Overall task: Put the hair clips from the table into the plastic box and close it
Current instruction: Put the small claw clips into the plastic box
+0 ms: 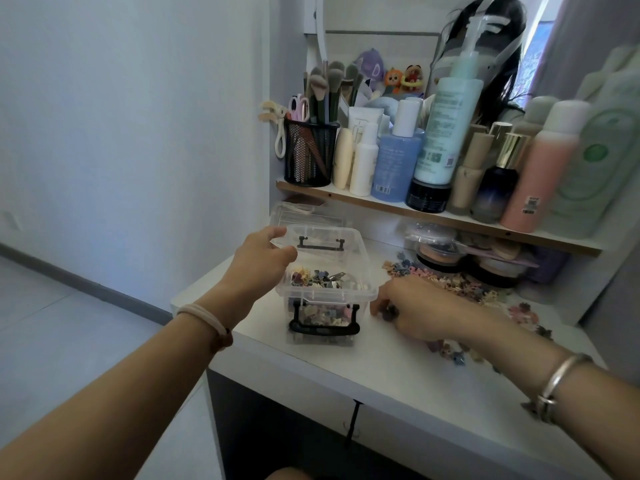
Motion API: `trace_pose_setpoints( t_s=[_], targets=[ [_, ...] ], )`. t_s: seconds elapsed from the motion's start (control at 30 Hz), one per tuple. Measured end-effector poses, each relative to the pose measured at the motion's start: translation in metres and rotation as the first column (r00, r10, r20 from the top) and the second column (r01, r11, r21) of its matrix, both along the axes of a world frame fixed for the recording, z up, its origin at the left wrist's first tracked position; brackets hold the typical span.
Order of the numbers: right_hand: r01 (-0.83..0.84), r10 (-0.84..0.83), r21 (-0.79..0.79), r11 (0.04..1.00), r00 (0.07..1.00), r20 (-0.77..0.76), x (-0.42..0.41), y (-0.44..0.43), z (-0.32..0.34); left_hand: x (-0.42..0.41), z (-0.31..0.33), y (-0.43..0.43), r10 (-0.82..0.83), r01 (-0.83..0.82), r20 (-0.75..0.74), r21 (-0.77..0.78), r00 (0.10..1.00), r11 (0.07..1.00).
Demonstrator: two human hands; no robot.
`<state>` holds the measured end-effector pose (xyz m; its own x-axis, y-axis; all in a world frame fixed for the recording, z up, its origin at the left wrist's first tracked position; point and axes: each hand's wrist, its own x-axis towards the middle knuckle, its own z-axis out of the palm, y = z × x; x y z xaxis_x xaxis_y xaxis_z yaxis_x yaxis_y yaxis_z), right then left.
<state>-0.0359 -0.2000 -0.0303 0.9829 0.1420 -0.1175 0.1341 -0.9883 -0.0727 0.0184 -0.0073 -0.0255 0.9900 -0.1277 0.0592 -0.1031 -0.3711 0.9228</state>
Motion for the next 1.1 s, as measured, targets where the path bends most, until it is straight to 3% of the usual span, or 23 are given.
trace_pose_setpoints(
  t_s=[0.23,0.33,0.4,0.47,0.53,0.57,0.67,0.8,0.87,0.93,1.0,1.1],
  targets=[
    [-0.034,0.025,0.074,0.997,0.992,0.121,0.001,-0.006,-0.001,-0.001,-0.001,0.0,-0.012,0.012,0.003,-0.005,1.0,1.0],
    [0.012,-0.071,0.261,0.965,0.973,0.219,0.003,-0.008,0.019,-0.001,0.0,0.0,-0.011,0.011,-0.002,-0.013,1.0,1.0],
    [0.013,-0.156,0.519,0.854,0.96,0.233,0.003,-0.005,0.038,-0.001,-0.001,-0.001,-0.012,0.012,-0.008,-0.018,1.0,1.0],
    [-0.042,-0.186,0.751,0.659,0.958,0.217,0.003,0.003,0.052,-0.001,0.0,-0.001,-0.013,0.013,-0.012,-0.019,1.0,1.0],
    [-0.076,-0.159,0.87,0.487,0.972,0.174,0.004,0.015,0.059,-0.001,0.0,-0.001,-0.015,0.015,-0.013,-0.018,1.0,1.0],
    [-0.073,-0.128,0.889,0.451,0.981,0.145,0.004,0.022,0.059,-0.001,0.0,-0.001,-0.014,0.014,-0.012,-0.017,1.0,1.0],
    [-0.055,-0.103,0.85,0.525,0.986,0.127,0.007,0.028,0.055,0.0,-0.001,-0.001,-0.012,0.012,-0.007,-0.019,1.0,1.0],
    [0.086,-0.262,0.702,0.707,0.954,0.147,0.013,0.005,0.044,0.002,-0.003,-0.001,-0.006,0.006,0.016,-0.016,1.0,1.0],
    [0.176,-0.239,0.475,0.862,0.968,0.076,0.014,-0.005,0.029,0.004,-0.004,-0.001,-0.004,0.004,0.021,-0.013,1.0,1.0],
    [0.157,-0.166,0.149,0.976,0.985,0.049,0.015,-0.007,0.01,0.005,-0.004,-0.001,-0.005,0.005,0.019,-0.013,1.0,1.0],
    [0.099,-0.097,-0.029,0.995,0.993,0.064,0.015,-0.003,-0.001,0.005,-0.004,-0.002,-0.009,0.009,0.017,-0.013,1.0,1.0],
    [0.045,-0.039,-0.069,0.997,0.995,0.095,0.019,0.002,-0.006,0.005,-0.004,-0.001,-0.01,0.01,0.019,-0.01,1.0,1.0]
  ],
)
